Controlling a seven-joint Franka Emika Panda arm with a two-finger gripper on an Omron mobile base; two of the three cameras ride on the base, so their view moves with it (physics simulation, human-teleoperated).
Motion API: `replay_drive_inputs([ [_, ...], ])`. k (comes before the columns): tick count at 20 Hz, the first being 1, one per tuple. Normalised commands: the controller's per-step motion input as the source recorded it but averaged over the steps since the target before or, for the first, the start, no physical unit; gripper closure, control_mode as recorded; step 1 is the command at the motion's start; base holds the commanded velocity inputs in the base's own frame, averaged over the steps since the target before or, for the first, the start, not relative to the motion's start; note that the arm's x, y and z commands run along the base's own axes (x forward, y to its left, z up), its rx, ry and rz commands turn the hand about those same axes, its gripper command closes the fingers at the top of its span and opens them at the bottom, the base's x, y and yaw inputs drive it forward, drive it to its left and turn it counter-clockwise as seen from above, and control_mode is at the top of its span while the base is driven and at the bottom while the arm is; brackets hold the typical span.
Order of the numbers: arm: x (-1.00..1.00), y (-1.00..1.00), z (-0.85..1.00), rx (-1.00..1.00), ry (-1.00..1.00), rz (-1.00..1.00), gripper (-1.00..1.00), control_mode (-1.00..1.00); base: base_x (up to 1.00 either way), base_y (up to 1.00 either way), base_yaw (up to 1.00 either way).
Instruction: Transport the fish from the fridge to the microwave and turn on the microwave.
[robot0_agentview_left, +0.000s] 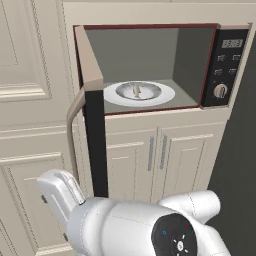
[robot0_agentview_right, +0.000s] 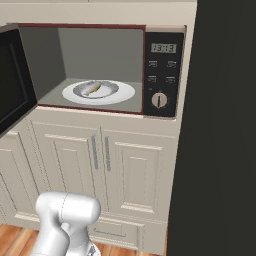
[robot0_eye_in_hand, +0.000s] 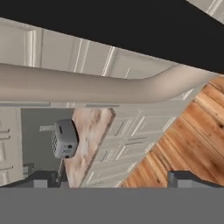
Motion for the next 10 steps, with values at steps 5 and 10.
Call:
replay_drive_inputs([
  [5, 0.34, 0.21, -0.14, 0.11, 0.0, -0.12, -1.0, -1.0, 0.0, 0.0, 0.0],
  [10, 0.36, 0.21, -0.15, 0.09, 0.0, -0.14, -1.0, -1.0, 0.0, 0.0, 0.0],
])
